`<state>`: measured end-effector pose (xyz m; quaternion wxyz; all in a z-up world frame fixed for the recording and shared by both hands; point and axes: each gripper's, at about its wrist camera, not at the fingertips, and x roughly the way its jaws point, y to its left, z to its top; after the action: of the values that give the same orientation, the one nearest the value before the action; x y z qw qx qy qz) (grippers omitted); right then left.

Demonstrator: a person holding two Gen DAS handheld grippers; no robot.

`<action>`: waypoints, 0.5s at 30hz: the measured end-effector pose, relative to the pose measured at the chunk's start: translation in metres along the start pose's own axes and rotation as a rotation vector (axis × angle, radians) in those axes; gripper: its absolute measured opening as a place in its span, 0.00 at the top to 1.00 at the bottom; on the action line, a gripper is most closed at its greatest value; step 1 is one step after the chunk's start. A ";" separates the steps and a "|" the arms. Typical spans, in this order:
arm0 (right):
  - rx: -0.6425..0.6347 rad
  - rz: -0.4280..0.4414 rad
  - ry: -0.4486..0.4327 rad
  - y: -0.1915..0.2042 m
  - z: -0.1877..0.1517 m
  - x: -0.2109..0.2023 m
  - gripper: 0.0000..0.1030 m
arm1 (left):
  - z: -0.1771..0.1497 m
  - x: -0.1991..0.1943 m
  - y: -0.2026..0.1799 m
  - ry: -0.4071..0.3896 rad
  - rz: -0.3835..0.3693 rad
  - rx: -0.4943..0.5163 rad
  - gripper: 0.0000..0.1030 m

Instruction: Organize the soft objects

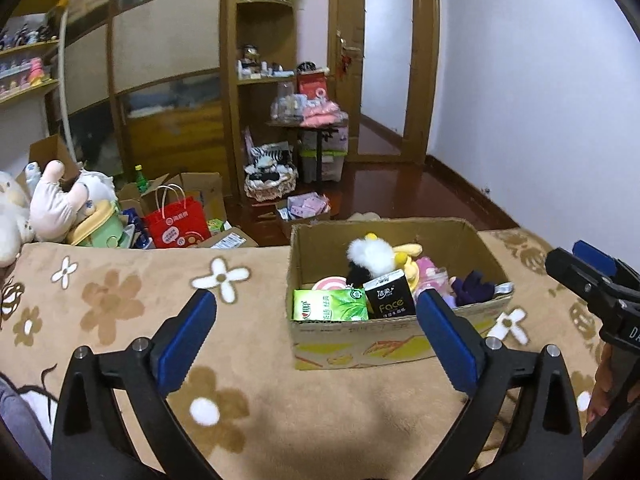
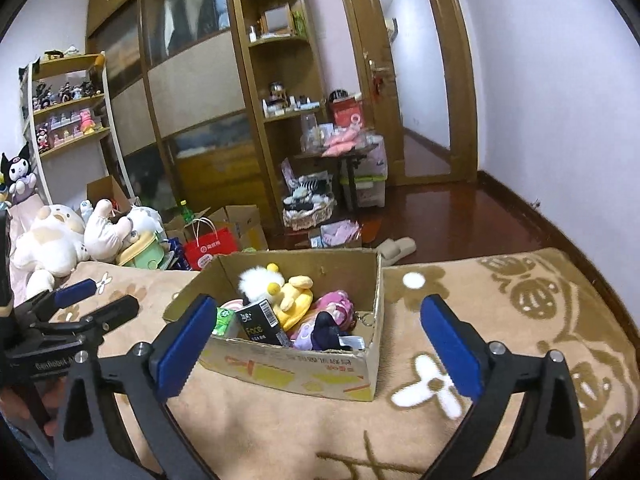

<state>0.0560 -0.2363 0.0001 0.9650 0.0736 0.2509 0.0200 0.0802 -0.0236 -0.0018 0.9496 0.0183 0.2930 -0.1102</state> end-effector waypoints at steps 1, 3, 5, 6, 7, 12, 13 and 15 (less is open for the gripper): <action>-0.010 -0.007 -0.013 0.002 0.001 -0.009 0.00 | 0.001 -0.005 0.000 -0.007 0.005 -0.002 0.04; -0.017 -0.011 -0.032 0.005 0.003 -0.021 0.00 | 0.001 -0.021 0.003 -0.028 0.015 -0.004 0.04; -0.020 -0.011 -0.055 0.007 0.003 -0.037 0.00 | -0.001 -0.035 0.005 -0.035 0.028 0.005 0.04; -0.020 -0.012 -0.066 0.008 0.003 -0.045 0.00 | -0.002 -0.043 0.007 -0.039 0.037 0.008 0.04; -0.022 -0.015 -0.080 0.009 0.003 -0.053 0.00 | -0.004 -0.051 0.010 -0.046 0.044 0.006 0.04; -0.039 -0.011 -0.110 0.016 0.002 -0.082 0.00 | -0.009 -0.088 0.024 -0.083 0.062 -0.016 0.04; -0.038 -0.009 -0.115 0.016 0.001 -0.088 0.00 | -0.011 -0.095 0.026 -0.088 0.063 -0.020 0.04; -0.030 -0.008 -0.126 0.017 -0.002 -0.097 0.00 | -0.015 -0.106 0.028 -0.099 0.069 -0.022 0.04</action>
<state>-0.0297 -0.2269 0.0481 0.9799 0.0594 0.1896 0.0154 -0.0070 0.0263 0.0443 0.9663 0.0124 0.2459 -0.0749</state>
